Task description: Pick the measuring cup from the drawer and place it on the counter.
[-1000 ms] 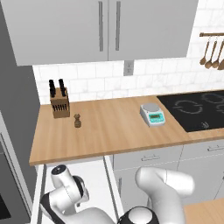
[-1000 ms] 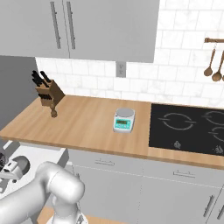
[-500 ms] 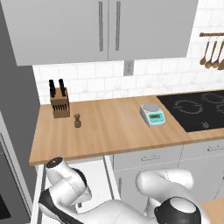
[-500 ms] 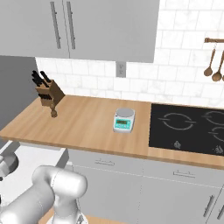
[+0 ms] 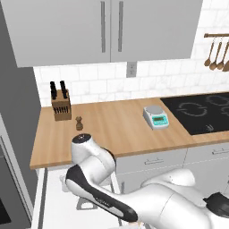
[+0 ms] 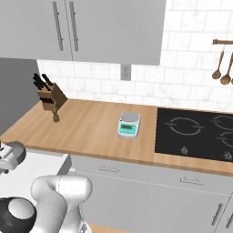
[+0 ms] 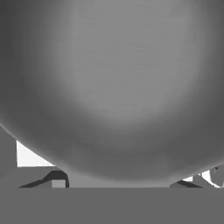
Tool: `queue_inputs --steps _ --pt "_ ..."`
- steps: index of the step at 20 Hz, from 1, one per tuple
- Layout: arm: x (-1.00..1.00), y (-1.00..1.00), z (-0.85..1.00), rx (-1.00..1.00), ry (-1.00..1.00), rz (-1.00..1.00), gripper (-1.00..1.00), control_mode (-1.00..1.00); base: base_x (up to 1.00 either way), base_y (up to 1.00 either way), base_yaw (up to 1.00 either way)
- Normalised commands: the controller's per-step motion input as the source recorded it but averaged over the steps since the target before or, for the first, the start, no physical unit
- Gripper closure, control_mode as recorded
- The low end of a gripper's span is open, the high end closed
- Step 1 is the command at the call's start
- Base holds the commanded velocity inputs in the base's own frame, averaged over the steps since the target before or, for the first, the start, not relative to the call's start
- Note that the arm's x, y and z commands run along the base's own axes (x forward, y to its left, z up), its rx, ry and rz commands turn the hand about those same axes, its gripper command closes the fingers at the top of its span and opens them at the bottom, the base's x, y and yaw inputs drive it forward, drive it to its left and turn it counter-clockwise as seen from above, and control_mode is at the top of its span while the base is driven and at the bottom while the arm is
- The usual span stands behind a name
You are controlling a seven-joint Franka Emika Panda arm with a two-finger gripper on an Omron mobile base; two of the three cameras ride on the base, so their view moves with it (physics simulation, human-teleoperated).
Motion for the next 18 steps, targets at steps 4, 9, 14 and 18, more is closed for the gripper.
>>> queue_inputs --steps 4,9,14,18 --pt "0.98 -0.54 0.74 0.18 0.0 0.0 1.0 -1.0 0.0 0.0 0.0" --pt "1.0 -0.37 0.43 0.08 0.11 0.0 1.0 -1.0 0.0 0.0 0.0" --pt "1.0 -0.25 0.07 0.0 0.23 0.0 1.0 -1.0 0.0 0.0 0.0" --pt "1.0 -0.22 0.0 0.0 0.24 0.0 1.0 -1.0 0.0 0.0 0.0"
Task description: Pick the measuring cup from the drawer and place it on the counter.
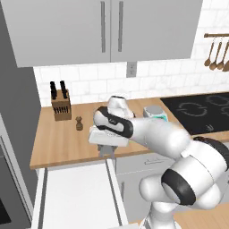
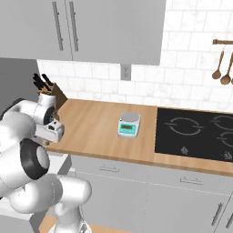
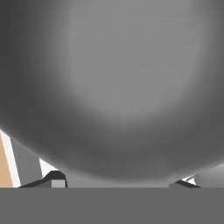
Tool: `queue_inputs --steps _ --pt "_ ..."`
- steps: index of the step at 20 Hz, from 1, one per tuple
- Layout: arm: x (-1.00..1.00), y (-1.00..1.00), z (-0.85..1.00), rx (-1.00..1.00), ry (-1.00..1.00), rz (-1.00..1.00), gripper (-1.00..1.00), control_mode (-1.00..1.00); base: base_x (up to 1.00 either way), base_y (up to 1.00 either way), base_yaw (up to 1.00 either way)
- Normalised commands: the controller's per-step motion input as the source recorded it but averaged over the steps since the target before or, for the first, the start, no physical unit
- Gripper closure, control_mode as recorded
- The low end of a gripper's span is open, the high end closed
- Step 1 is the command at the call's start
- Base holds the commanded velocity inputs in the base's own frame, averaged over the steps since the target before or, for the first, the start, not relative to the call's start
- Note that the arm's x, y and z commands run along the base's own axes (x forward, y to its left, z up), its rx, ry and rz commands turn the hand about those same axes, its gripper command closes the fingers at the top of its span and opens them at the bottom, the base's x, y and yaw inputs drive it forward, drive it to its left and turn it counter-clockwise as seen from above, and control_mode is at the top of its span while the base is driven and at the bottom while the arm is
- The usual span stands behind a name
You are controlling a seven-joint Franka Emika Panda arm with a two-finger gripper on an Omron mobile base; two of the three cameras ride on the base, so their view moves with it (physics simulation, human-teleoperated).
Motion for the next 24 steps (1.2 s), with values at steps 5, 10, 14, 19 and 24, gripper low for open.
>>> queue_inputs --steps 5,10,14,19,24 --pt "0.9 -0.2 0.0 -0.02 0.08 0.0 1.0 -1.0 0.0 0.0 0.0" --pt "0.38 -0.02 -0.2 -0.08 -0.09 0.0 1.0 -1.0 0.0 0.0 0.0" --pt "0.14 0.0 -0.37 -0.1 -0.18 0.0 1.0 -1.0 0.0 0.0 0.0" --pt "0.45 0.0 -0.43 -0.02 -0.13 0.0 1.0 -1.0 0.0 0.0 0.0" --pt "0.6 0.0 -0.39 0.0 -0.09 0.0 1.0 -1.0 0.0 0.0 0.0"
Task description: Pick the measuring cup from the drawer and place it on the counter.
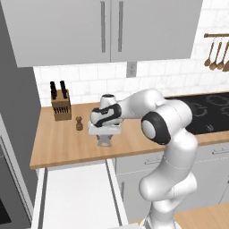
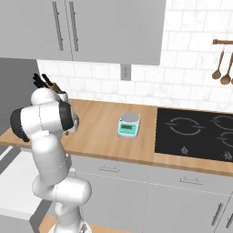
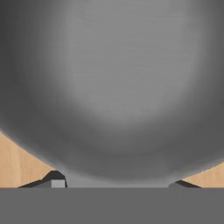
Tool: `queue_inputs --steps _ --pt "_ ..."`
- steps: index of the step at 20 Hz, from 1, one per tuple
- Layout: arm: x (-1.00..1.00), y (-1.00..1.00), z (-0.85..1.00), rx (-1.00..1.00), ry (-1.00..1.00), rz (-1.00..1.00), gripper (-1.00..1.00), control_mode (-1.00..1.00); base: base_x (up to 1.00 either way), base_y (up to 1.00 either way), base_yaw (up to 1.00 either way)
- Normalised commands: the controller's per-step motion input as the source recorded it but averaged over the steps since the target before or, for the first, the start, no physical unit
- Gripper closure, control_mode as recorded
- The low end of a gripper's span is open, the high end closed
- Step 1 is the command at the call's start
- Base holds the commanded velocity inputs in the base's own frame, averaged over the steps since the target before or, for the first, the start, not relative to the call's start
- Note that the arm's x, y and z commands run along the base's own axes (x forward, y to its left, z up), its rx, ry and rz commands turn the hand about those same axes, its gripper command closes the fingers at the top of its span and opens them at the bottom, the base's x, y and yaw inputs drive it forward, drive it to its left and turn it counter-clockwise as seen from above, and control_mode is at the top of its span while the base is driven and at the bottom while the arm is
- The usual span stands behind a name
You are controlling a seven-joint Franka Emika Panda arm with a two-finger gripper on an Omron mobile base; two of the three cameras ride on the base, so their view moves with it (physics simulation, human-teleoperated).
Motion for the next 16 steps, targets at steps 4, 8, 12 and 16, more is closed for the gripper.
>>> queue_inputs --steps 4,8,12,16 --pt "0.49 0.0 -0.2 0.0 -0.05 0.0 1.0 -1.0 0.0 0.0 0.0" --pt "0.61 0.0 -0.14 0.0 -0.02 0.0 1.0 -1.0 0.0 0.0 0.0" --pt "0.52 0.0 -0.06 0.0 0.0 0.0 1.0 -1.0 0.0 0.0 0.0" --pt "0.52 0.0 -0.17 0.0 -0.06 0.0 1.0 -1.0 0.0 0.0 0.0"
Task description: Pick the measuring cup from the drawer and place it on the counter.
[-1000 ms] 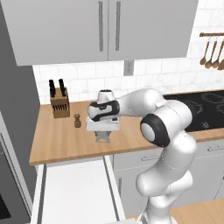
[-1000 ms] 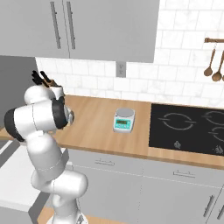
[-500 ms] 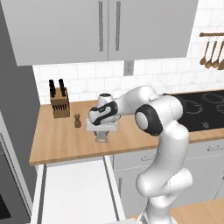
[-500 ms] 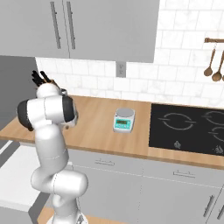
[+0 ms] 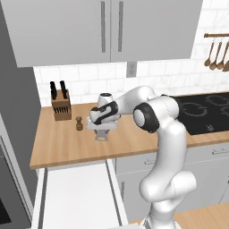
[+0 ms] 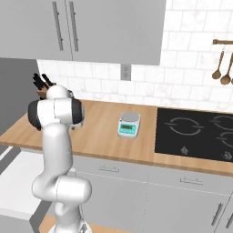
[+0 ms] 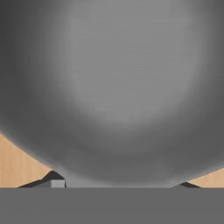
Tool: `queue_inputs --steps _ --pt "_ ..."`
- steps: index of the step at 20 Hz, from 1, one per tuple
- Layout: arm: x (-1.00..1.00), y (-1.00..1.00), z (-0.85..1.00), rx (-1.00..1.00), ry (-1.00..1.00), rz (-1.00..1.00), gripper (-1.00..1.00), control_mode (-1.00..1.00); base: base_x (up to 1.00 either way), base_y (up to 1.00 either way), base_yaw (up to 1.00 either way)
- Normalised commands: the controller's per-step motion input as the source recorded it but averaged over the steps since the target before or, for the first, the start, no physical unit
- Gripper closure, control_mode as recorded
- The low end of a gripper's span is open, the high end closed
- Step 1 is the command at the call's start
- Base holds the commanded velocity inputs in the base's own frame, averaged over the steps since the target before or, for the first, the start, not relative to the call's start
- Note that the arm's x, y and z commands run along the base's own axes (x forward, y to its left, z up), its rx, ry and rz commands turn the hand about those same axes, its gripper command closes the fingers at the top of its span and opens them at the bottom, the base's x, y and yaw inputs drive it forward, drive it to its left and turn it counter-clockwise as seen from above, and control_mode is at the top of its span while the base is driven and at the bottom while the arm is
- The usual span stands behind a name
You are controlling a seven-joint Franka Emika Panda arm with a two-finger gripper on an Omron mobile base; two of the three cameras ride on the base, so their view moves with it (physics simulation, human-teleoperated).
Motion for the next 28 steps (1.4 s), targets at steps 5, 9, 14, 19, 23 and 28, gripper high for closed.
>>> queue_inputs --steps 5,9,14,19,23,28 --pt "0.43 0.0 -0.38 0.0 -0.02 0.0 1.0 -1.0 0.0 0.0 0.0" --pt "0.22 0.0 -0.34 0.0 0.0 0.0 1.0 -1.0 0.0 0.0 0.0" --pt "0.0 0.0 0.0 0.0 0.0 0.0 -1.0 -1.0 0.0 0.0 0.0" --pt "-0.03 0.0 0.01 0.0 -0.03 0.0 -1.0 -1.0 0.0 0.0 0.0" --pt "-0.31 0.0 0.29 0.0 -0.14 0.0 -1.0 -1.0 0.0 0.0 0.0" --pt "-0.68 -0.02 0.47 0.0 -0.2 0.0 -1.0 -1.0 0.0 0.0 0.0"
